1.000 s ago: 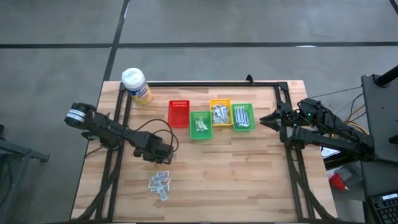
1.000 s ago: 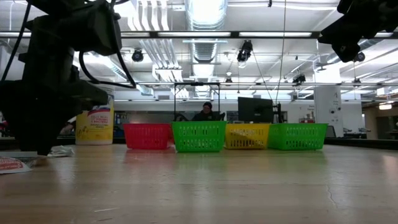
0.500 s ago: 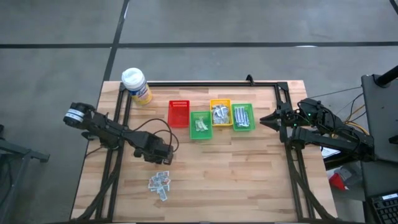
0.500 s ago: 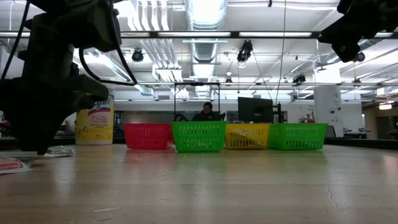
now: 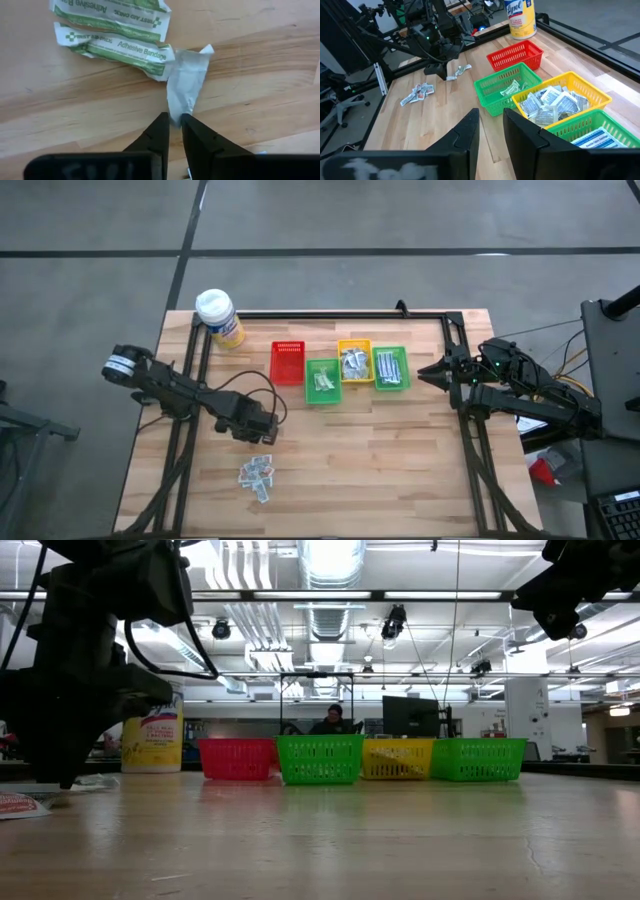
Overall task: Pick & Place First Aid Supplies
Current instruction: Put the bandage into the left green basket
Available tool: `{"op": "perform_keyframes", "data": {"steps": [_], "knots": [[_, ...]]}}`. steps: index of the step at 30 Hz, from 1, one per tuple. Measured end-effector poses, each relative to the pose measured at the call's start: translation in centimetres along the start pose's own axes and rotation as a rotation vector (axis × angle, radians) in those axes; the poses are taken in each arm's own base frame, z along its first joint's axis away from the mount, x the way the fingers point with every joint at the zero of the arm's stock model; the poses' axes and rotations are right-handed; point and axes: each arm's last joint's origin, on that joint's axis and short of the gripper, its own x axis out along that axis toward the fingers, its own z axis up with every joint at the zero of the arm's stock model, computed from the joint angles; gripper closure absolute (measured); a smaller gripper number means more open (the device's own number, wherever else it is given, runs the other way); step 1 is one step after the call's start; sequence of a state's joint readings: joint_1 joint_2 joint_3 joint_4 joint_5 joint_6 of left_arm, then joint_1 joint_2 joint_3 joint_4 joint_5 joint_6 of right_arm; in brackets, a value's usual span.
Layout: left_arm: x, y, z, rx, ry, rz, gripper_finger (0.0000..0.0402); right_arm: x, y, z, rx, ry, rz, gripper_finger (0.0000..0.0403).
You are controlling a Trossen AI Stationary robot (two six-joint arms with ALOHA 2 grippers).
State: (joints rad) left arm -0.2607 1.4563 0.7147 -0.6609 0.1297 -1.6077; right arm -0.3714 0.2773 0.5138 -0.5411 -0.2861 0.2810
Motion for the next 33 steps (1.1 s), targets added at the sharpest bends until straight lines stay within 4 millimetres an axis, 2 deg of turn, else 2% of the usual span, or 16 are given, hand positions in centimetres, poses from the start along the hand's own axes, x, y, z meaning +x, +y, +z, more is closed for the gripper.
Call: {"op": "perform_keyframes", "data": {"steps": [8, 17, 26, 33], "knots": [[0.1, 0.0, 0.0, 0.019, -0.003, 0.007, 0.0396, 0.0, 0.0, 0.0, 0.0, 0.0, 0.0, 0.033], [-0.4, -0.3, -0.1, 0.062, 0.027, -0.021, 0.0401, 0.0, 0.0, 0.0, 0.0, 0.0, 0.0, 0.0332], [-3.8, -3.2, -0.7, 0.157, 0.027, -0.168, 0.0401, 0.0, 0.0, 0.0, 0.0, 0.0, 0.0, 0.0318], [-6.7, -5.6, -0.9, 0.236, -0.052, -0.282, 0.0401, 0.0, 0.0, 0.0, 0.0, 0.0, 0.0, 0.032]]}}
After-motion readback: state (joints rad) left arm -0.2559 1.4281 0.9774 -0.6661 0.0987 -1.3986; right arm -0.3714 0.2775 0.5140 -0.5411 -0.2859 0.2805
